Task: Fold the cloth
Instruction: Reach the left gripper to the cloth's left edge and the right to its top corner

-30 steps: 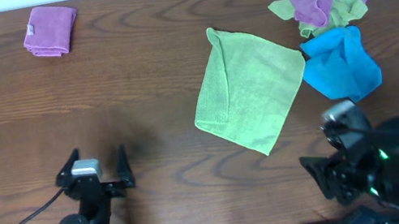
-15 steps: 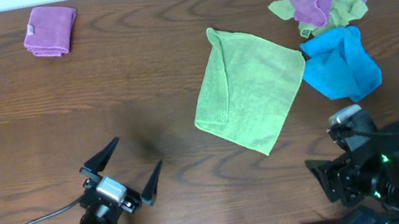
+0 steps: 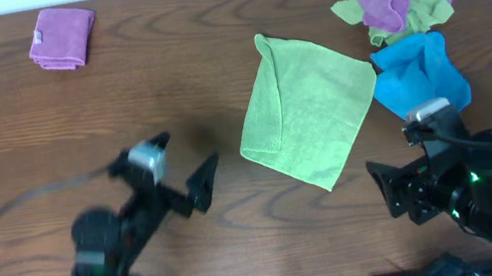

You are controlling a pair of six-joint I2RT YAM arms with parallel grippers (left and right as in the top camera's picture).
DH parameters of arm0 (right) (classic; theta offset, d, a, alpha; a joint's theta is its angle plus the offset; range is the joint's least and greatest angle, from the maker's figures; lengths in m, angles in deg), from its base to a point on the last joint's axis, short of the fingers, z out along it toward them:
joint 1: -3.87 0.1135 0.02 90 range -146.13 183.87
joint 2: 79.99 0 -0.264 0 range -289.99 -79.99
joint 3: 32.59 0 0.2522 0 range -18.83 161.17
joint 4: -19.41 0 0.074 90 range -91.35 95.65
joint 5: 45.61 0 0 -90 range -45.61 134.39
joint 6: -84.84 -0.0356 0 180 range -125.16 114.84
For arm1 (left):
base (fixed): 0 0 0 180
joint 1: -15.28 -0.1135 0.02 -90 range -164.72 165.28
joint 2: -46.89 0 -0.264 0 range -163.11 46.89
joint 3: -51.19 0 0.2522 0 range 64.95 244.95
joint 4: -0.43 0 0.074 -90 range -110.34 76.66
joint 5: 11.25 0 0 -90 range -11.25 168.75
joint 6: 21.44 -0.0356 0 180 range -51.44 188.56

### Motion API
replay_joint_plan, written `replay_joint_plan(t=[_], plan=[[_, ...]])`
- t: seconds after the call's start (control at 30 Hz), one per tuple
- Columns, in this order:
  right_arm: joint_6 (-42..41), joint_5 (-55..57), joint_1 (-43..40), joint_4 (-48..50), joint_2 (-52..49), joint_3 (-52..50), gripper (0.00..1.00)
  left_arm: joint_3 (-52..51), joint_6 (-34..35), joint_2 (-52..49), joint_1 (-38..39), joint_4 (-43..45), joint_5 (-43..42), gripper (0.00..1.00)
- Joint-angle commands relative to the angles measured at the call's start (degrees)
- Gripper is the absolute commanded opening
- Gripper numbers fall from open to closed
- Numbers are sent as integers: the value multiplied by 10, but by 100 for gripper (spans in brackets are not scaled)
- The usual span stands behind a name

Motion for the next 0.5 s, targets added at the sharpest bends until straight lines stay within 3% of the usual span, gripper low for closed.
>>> replay_joint_plan(t=[0.0,0.13,0.23,0.47], plan=[[0,27,4,1,-2,24,81,97,-41,-116,15,-59,18,95],[-7,60,4,1,-2,31,81,261,-99,-292,41,-224,78,95],[-20,79,4,1,-2,31,80,358,-131,-386,68,-297,119,95],[-30,103,4,1,-2,31,80,504,-160,-545,138,-353,237,95]])
